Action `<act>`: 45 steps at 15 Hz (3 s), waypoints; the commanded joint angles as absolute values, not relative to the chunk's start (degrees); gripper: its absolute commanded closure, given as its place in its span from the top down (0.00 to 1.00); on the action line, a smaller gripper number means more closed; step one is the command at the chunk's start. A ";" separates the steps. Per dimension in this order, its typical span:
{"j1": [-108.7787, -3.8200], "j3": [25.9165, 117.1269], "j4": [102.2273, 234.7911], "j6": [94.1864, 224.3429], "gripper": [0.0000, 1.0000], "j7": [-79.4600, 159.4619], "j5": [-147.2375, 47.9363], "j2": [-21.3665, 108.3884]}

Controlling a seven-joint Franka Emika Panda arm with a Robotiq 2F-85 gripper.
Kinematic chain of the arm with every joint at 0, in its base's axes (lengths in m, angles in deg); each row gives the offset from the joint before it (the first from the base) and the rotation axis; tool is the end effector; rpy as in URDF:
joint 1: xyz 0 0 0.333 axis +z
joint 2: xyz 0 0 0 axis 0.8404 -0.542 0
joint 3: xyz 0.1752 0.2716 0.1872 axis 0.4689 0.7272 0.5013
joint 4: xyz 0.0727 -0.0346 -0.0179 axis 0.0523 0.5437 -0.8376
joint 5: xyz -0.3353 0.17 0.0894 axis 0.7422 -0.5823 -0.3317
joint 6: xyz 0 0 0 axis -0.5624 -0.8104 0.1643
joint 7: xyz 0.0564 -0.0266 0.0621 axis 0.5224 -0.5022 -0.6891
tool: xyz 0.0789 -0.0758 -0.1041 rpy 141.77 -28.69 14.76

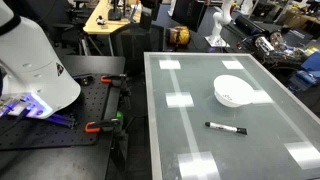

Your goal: Slide the bowl to the left

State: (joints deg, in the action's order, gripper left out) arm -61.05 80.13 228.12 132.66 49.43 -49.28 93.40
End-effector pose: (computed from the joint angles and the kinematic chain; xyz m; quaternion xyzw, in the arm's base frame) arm 0.2925 -0.0030 0.4168 0.9881 -0.1121 -0.0869 0.0598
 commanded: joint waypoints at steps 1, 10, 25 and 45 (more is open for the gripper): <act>-60.63 79.72 228.05 132.57 1.00 49.60 -49.07 93.37; -60.37 81.69 223.00 134.15 1.00 50.80 -47.18 88.44; -55.97 88.57 198.95 140.35 1.00 69.50 -26.40 62.02; -43.32 81.64 186.51 137.05 1.00 76.70 -18.56 39.35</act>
